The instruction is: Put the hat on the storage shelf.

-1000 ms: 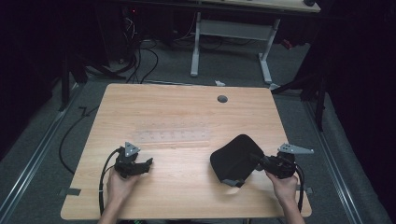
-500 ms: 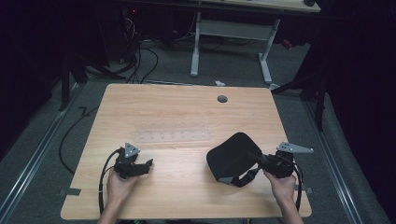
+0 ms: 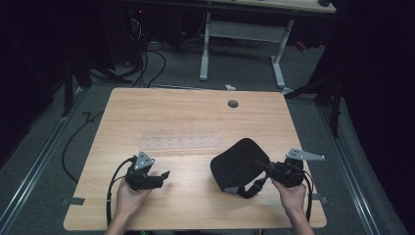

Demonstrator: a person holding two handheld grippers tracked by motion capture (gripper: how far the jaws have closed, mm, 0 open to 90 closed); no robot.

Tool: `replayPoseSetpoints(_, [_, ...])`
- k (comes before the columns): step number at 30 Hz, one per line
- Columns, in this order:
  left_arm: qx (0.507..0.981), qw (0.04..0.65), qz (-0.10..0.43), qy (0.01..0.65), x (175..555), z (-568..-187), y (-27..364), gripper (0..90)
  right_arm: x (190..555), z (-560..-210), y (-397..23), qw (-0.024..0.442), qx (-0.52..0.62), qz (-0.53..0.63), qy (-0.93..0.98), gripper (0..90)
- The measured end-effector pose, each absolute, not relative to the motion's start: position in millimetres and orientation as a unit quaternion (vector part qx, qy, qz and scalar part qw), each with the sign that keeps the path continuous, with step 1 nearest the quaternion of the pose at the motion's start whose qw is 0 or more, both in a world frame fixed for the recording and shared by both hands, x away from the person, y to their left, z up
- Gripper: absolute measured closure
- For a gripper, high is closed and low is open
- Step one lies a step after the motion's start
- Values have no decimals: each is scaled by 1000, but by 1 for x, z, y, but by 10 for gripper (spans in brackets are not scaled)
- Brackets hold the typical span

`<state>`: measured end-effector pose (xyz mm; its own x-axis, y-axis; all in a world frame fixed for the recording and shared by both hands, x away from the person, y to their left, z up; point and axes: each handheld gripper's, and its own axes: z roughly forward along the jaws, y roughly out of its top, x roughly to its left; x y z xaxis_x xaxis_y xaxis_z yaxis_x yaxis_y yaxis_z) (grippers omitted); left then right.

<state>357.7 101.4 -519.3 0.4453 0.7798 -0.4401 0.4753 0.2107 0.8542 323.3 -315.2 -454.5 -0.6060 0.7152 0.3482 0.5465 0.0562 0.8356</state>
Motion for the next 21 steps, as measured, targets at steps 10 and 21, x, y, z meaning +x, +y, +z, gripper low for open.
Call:
replayPoseSetpoints(10, [650, 604, 101, 450, 336, -502, 69, 255, 325, -453, -299, 73, 433, 524, 730, 847])
replayPoseSetpoints(21, [679, 611, 77, 399, 316, -492, 42, 259, 327, -454, -287, 63, 431, 523, 733, 846])
